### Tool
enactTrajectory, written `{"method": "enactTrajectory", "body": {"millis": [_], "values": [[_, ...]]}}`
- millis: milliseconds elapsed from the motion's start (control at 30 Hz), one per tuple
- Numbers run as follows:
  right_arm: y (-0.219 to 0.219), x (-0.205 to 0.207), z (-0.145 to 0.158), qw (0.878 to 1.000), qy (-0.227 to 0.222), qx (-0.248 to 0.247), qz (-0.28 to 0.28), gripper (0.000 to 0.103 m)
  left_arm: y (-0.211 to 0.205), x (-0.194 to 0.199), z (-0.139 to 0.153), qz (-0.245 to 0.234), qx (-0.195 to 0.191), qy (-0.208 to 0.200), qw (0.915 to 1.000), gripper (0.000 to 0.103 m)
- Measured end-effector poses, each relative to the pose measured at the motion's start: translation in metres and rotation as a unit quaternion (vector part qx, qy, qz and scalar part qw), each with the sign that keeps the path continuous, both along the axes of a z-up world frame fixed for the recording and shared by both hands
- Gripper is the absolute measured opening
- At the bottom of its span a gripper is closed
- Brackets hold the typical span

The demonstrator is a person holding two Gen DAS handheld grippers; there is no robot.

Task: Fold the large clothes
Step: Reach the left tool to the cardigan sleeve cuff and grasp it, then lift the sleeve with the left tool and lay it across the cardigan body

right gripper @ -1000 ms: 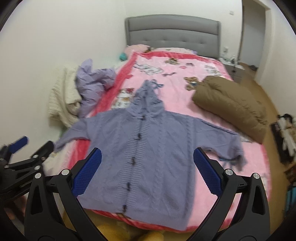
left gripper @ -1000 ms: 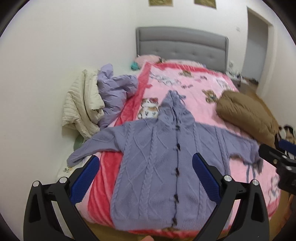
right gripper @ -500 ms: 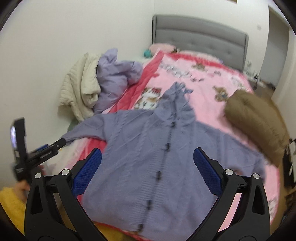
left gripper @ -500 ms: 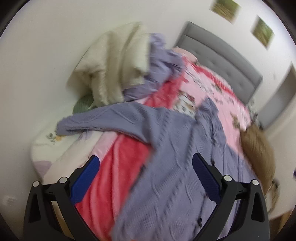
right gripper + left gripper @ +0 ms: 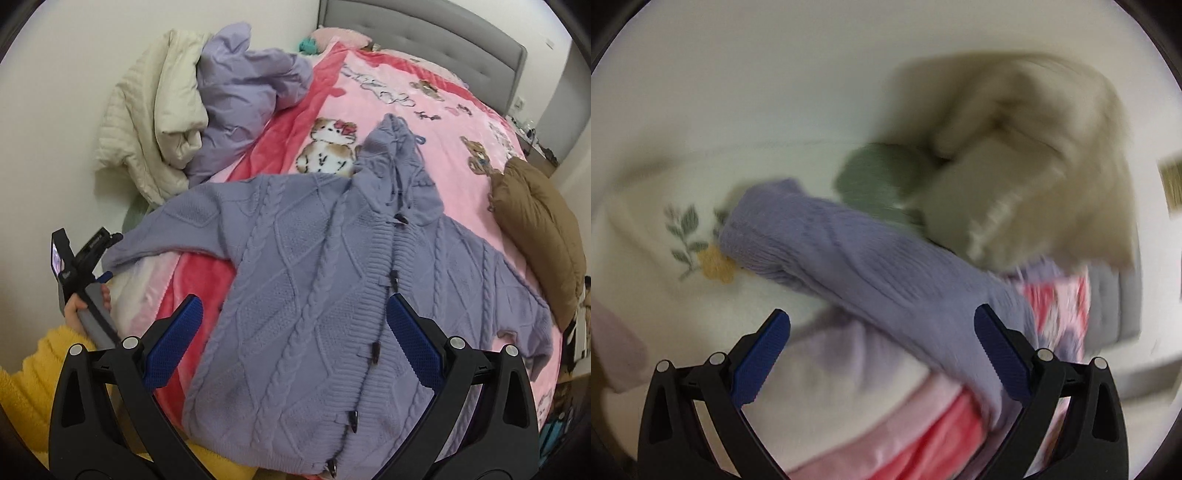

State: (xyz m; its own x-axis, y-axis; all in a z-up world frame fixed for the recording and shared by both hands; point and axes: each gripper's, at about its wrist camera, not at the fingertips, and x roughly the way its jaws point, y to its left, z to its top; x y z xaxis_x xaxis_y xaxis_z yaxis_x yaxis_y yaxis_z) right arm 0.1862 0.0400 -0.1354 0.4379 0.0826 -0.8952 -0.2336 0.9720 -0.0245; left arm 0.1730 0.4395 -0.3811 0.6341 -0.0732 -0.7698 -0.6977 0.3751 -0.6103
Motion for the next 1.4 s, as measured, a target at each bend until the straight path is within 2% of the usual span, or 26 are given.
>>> {"method": "enactTrajectory", "body": {"millis": [133, 167, 200, 233, 267, 300, 367, 400, 500, 600, 767, 800, 867, 900, 1000, 1100, 1133, 1167, 1200, 1267, 1300, 1400], "values": [[0.013, 0.012, -0.016, 0.999, 0.032, -0.008, 0.016, 0.095, 0.018, 0.000, -0.031, 0.065, -0.080, -0.028, 0.9943, 0.094], [0.016, 0.014, -0.020, 0.999, 0.038, -0.005, 0.016, 0.095, 0.021, -0.001, -0.040, 0.079, -0.109, -0.034, 0.9903, 0.089], [0.018, 0.015, -0.022, 0.999, 0.043, -0.002, 0.017, 0.095, 0.021, -0.001, -0.047, 0.091, -0.128, -0.036, 0.9869, 0.079], [0.019, 0.016, -0.024, 0.999, 0.047, -0.001, 0.017, 0.095, 0.023, -0.001, -0.051, 0.102, -0.134, -0.033, 0.9852, 0.072], [0.022, 0.017, -0.027, 0.998, 0.055, 0.000, 0.020, 0.095, 0.020, 0.001, -0.050, 0.107, -0.124, -0.024, 0.9862, 0.054], [0.023, 0.018, -0.029, 0.998, 0.060, -0.001, 0.023, 0.095, 0.017, 0.001, -0.046, 0.111, -0.095, -0.008, 0.9892, 0.033], [0.026, 0.020, -0.031, 0.997, 0.065, -0.002, 0.030, 0.095, 0.013, 0.003, -0.038, 0.116, -0.057, 0.004, 0.9916, 0.018], [0.026, 0.020, -0.031, 0.997, 0.065, -0.003, 0.033, 0.095, 0.010, 0.005, -0.034, 0.116, -0.045, 0.000, 0.9923, 0.014], [0.021, 0.021, -0.032, 0.998, 0.061, -0.006, 0.032, 0.095, 0.015, 0.010, -0.026, 0.114, -0.019, 0.002, 0.9933, 0.011], [0.008, 0.021, -0.035, 0.998, 0.059, -0.008, 0.021, 0.095, 0.006, 0.013, 0.003, 0.108, 0.017, -0.020, 0.9938, 0.011], [-0.040, 0.019, -0.042, 0.998, 0.060, 0.007, -0.024, 0.095, -0.027, 0.015, 0.076, 0.088, 0.061, -0.105, 0.9887, 0.010], [-0.052, 0.018, -0.044, 0.998, 0.059, 0.009, -0.032, 0.095, -0.037, 0.017, 0.091, 0.079, 0.066, -0.127, 0.9865, 0.010], [-0.081, 0.015, -0.047, 0.997, 0.052, 0.011, -0.050, 0.095, -0.066, 0.030, 0.130, 0.040, 0.100, -0.168, 0.9799, 0.010], [-0.095, 0.015, -0.049, 0.997, 0.050, 0.012, -0.057, 0.095, -0.090, 0.042, 0.153, 0.007, 0.131, -0.186, 0.9738, 0.011], [-0.140, 0.013, -0.055, 0.995, 0.040, 0.014, -0.087, 0.095, -0.153, 0.072, 0.197, -0.078, 0.184, -0.230, 0.9524, 0.011], [-0.194, 0.010, -0.062, 0.991, 0.038, 0.019, -0.130, 0.095, -0.247, 0.110, 0.225, -0.184, 0.257, -0.257, 0.9134, 0.011], [-0.211, 0.008, -0.064, 0.989, 0.034, 0.019, -0.144, 0.095, -0.293, 0.128, 0.228, -0.237, 0.284, -0.258, 0.8927, 0.011], [-0.223, 0.007, -0.066, 0.987, 0.031, 0.012, -0.156, 0.095, -0.317, 0.137, 0.227, -0.268, 0.292, -0.257, 0.8815, 0.011], [-0.234, 0.005, -0.068, 0.986, 0.028, 0.006, -0.167, 0.095, -0.349, 0.146, 0.222, -0.302, 0.297, -0.255, 0.8692, 0.011], [-0.264, -0.001, -0.077, 0.981, 0.023, 0.001, -0.195, 0.095, -0.418, 0.165, 0.198, -0.375, 0.313, -0.239, 0.8390, 0.011], [-0.278, -0.003, -0.081, 0.978, 0.021, 0.004, -0.207, 0.095, -0.456, 0.173, 0.176, -0.417, 0.322, -0.225, 0.8192, 0.011], [-0.308, -0.009, -0.098, 0.972, 0.025, -0.001, -0.236, 0.095, -0.528, 0.172, 0.115, -0.493, 0.342, -0.177, 0.7803, 0.011]]}}
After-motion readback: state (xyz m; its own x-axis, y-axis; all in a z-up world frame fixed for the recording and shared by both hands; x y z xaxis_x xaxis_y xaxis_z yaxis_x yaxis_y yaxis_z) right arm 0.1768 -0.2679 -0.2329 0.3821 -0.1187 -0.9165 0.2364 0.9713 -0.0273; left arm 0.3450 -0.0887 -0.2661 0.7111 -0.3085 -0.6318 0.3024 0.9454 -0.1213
